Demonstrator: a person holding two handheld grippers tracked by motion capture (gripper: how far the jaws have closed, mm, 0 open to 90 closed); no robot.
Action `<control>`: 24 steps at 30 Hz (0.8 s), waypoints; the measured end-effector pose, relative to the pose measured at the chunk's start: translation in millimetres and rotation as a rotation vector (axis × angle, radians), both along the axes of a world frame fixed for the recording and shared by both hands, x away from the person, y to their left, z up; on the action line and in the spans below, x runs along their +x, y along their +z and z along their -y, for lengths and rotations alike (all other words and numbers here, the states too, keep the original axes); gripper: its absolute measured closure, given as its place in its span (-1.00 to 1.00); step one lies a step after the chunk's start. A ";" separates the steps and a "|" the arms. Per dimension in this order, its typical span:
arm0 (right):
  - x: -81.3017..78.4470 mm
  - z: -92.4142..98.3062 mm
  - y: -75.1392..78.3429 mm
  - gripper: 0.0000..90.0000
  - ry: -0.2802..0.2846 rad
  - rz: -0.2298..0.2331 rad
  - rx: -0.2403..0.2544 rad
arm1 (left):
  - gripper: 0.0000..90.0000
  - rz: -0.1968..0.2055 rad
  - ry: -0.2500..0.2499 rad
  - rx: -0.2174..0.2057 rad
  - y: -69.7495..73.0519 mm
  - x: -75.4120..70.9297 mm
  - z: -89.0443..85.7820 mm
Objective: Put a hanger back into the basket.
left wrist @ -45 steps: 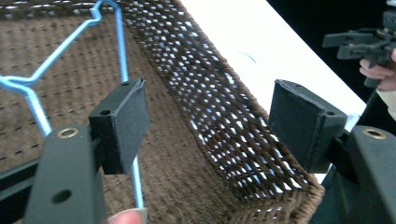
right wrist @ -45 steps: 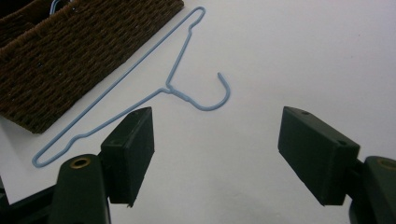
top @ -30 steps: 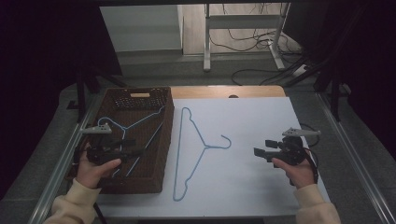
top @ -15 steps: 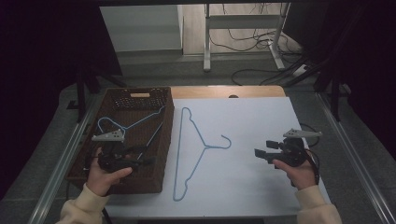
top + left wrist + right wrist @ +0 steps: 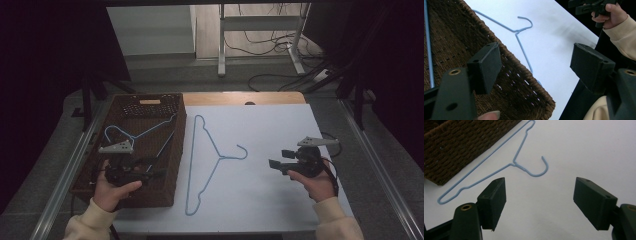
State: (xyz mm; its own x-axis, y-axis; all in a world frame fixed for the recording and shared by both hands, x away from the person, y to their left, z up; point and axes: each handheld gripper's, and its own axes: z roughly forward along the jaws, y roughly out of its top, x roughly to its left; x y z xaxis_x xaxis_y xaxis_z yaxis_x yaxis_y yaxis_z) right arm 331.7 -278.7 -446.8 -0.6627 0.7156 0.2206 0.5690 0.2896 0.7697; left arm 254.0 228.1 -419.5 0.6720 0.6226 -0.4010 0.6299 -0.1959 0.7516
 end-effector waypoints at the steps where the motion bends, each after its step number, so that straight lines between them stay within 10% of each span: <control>1: 0.0 0.0 0.0 -0.41 0.000 0.000 0.000 | -0.45 0.000 0.000 0.001 -0.1 0.0 -0.1; 17: 36.7 -92.8 -11.2 -0.48 0.080 -0.050 -0.178 | -0.46 -0.017 -0.015 0.013 -6.3 -5.2 8.1; 24: 54.1 -133.9 -25.6 -0.06 0.073 -0.090 -0.184 | -0.46 -0.015 -0.022 0.015 -6.0 -5.4 9.7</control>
